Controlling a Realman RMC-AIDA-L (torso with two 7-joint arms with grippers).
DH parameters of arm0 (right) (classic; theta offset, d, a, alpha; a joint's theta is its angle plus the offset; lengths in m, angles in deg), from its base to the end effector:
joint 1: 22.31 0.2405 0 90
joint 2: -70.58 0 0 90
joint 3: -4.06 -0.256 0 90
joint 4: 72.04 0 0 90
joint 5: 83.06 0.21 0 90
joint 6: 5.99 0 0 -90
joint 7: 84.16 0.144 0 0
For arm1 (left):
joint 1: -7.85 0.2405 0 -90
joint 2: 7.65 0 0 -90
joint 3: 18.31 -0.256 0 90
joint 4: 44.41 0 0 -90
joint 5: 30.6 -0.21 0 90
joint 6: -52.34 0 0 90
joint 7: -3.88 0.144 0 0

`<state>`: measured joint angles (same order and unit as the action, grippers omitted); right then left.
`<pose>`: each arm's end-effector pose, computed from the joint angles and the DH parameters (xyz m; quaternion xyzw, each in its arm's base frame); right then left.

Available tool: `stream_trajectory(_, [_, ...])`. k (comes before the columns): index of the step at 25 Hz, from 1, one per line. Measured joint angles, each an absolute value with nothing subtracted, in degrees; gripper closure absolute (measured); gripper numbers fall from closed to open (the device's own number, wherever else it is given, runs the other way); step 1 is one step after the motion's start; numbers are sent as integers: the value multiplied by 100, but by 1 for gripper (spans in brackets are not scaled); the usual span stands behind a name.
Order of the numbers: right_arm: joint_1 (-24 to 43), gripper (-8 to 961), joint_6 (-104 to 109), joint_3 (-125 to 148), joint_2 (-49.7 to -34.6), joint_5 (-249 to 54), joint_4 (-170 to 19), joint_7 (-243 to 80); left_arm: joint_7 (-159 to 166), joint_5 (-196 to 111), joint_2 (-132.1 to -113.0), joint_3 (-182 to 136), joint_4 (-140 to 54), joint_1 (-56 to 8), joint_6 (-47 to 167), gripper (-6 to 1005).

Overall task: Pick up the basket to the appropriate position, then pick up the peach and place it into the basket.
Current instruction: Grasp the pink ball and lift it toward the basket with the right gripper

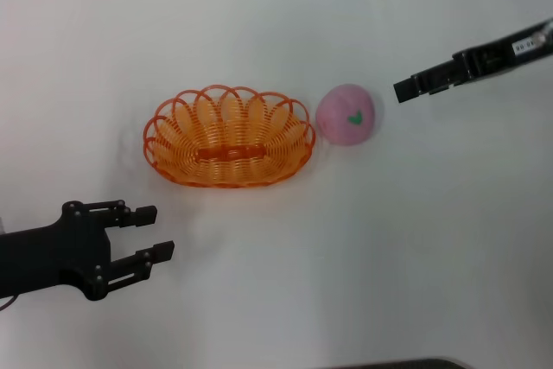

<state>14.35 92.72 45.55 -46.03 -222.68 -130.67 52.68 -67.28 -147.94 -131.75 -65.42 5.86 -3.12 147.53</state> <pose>0.2439 0.3537 0.0557 -0.8491 0.5192 0.0365 0.0902 -0.3095 0.2299 -0.0176 -0.9553 -0.2001 -0.1888 0.1079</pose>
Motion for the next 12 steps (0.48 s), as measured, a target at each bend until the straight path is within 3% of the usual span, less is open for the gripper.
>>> stream_trajectory(7, [2183, 121, 9368, 4932, -4827, -23662, -13311, 5465, -6725, -14794, -13174, -6541, 591, -305, 14776, 488])
stream_trajectory(12, [2494, 3, 9336, 5409, -4920, -24154, -13424, 5543, -6722, -14793, -13175, -6542, 594, -305, 14785, 489])
